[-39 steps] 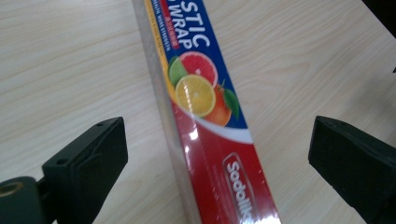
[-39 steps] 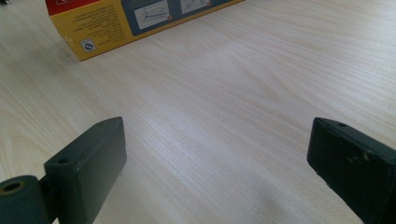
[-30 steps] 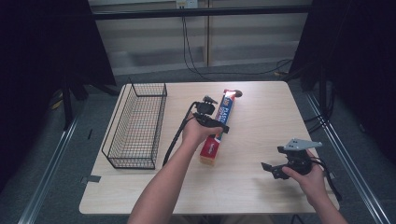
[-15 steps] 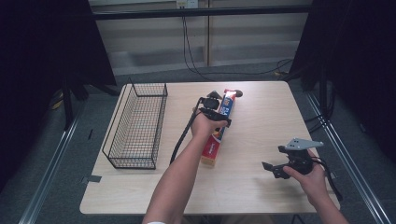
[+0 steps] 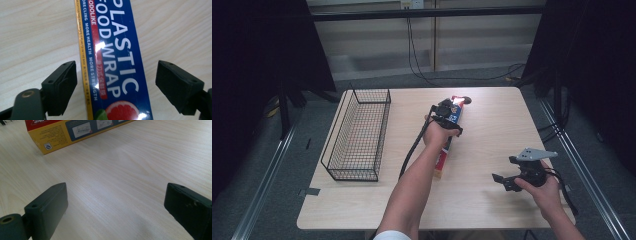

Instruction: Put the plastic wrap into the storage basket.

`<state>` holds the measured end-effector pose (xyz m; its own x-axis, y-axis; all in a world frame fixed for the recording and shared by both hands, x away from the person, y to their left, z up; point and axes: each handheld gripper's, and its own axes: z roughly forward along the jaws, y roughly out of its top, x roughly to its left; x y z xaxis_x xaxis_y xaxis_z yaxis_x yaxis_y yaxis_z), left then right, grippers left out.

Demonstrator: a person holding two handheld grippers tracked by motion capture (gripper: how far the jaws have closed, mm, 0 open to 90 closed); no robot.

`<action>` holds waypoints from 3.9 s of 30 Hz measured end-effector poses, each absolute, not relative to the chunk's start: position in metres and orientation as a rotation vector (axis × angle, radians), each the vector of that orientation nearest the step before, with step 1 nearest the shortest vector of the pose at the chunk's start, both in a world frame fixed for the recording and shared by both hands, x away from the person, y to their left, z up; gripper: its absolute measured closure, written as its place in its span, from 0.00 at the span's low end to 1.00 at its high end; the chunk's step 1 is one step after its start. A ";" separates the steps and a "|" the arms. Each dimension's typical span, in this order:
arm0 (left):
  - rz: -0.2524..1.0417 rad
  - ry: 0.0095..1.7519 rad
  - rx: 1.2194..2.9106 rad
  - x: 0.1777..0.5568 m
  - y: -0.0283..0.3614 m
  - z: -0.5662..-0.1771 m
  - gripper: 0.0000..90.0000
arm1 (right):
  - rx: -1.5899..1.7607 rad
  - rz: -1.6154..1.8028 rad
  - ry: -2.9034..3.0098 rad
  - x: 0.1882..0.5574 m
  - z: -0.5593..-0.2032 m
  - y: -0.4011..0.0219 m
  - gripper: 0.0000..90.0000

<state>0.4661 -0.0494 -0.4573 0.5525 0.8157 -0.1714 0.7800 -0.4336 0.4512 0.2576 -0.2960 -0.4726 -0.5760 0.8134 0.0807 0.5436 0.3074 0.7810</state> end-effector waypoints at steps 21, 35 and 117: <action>0.116 1.351 2.516 0.462 -0.047 -0.445 0.47 | 1.208 1.150 2.262 0.259 -0.473 -0.296 0.06; 0.084 1.398 2.500 0.449 -0.011 -0.410 0.48 | 1.203 1.156 2.251 0.259 -0.472 -0.298 0.06; 0.118 1.612 2.346 0.420 0.124 -0.325 0.48 | 1.189 1.194 2.253 0.260 -0.471 -0.294 0.06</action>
<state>0.4201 0.1240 -0.3249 0.3700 0.9240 -0.0961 0.9001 -0.3310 0.2833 0.2598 -0.2943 -0.4709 -0.5990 0.7956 0.0913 0.5222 0.3015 0.7978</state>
